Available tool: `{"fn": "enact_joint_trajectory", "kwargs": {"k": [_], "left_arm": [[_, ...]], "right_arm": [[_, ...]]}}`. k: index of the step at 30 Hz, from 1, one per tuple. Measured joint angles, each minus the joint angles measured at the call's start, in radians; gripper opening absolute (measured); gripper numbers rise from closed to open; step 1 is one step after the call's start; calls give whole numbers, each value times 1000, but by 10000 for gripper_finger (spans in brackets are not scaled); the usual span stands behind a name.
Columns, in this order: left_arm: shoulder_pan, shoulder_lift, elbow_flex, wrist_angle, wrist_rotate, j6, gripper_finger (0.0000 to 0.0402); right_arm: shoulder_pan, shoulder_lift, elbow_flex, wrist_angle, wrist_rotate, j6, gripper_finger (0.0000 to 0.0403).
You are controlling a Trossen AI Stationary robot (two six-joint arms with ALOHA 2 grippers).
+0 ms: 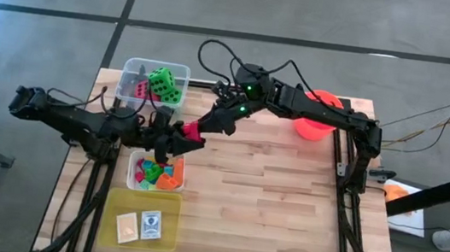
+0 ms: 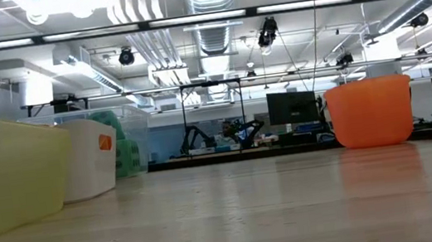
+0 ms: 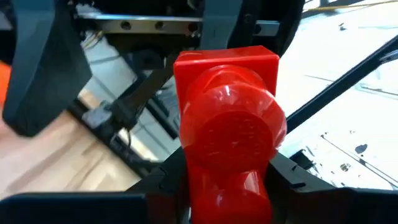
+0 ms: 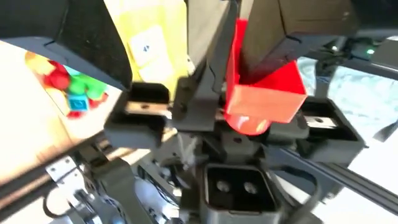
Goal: Pick & Place Toys
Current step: Put the red game piece into the white bin
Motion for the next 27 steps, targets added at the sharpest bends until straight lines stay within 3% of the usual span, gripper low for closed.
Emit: {"fn": "enact_joint_trajectory", "kwargs": {"k": [10, 17, 23, 27], "left_arm": [[-6, -80, 0, -304, 20, -200, 117], [-38, -153, 0, -564, 128, -388, 117], [-82, -148, -1, -1087, 178, -626, 117], [-82, -108, -2, -1382, 187, -689, 117]], "right_arm": [[-11, -7, -1, -155, 9, -75, 302], [-10, -8, -1, -314, 22, -152, 302], [17, -8, -1, -617, 228, -251, 302], [48, -12, -1, -775, 376, -269, 302]]}}
